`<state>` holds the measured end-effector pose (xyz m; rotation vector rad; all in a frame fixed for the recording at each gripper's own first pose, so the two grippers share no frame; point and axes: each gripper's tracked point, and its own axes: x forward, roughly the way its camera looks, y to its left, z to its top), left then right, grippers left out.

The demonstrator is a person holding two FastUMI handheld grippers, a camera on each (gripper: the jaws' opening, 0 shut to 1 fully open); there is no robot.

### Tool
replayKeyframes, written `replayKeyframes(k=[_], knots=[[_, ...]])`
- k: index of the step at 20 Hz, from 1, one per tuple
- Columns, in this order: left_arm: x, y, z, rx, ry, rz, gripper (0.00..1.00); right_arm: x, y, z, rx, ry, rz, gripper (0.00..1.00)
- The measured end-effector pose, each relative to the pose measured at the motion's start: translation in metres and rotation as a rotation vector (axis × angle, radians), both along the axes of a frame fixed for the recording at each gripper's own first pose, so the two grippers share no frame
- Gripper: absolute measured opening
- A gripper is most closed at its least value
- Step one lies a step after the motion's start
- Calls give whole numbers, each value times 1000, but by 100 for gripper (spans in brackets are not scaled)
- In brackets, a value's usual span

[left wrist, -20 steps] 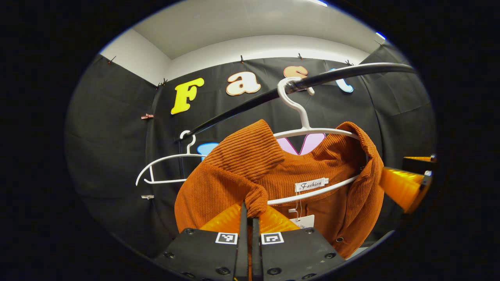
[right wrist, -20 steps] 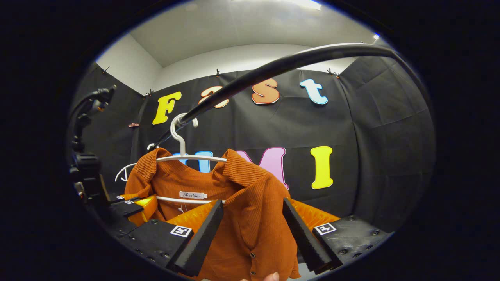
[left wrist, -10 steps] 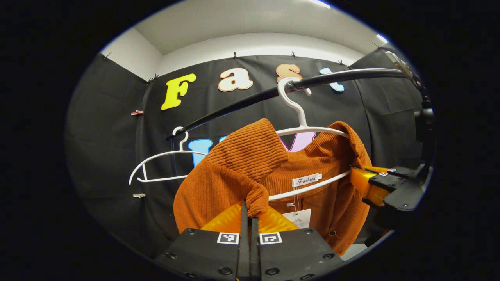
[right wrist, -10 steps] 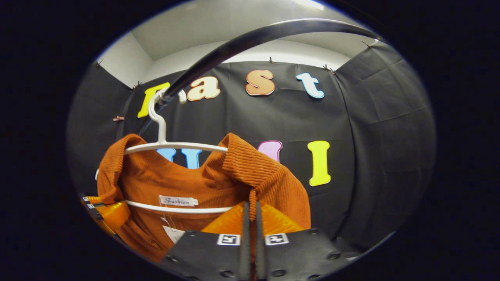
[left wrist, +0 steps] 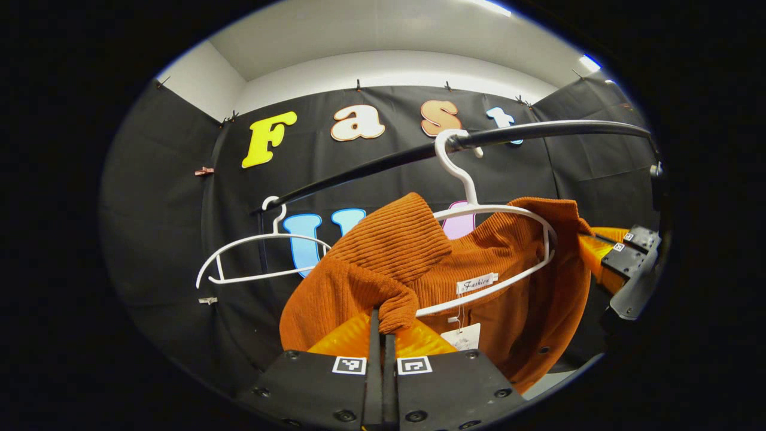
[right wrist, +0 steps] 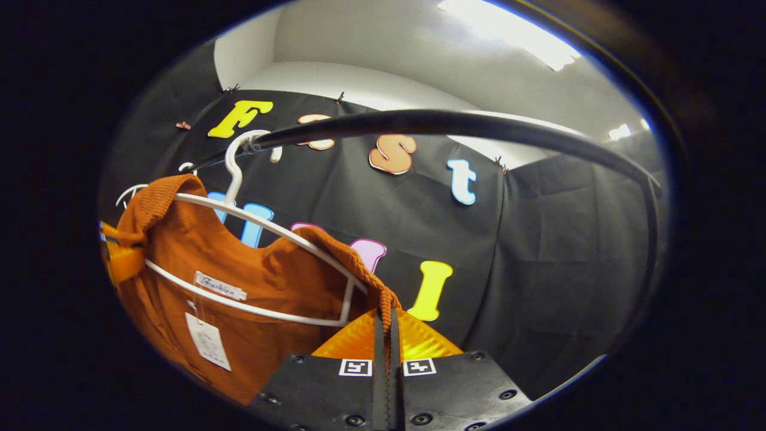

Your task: Grasp the clothes on the hanger with both hands and then place them into the laundry hamper below.

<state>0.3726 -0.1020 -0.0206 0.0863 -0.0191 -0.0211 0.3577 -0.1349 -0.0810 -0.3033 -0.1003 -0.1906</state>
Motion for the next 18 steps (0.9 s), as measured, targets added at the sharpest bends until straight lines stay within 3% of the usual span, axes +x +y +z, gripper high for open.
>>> replayKeyframes(k=[5,11,14,18], knots=[[-8,-8,28,11,-28,-49,5,7,-40,10,-132,-47,-104,4],[-10,-1,28,8,3,-42,3,27,-69,-72,-18,135,-147,4],[-9,26,21,20,11,1,5,6,-50,-108,75,197,-108,4],[-13,64,-10,26,63,70,5,-16,5,-108,85,200,14,4]])
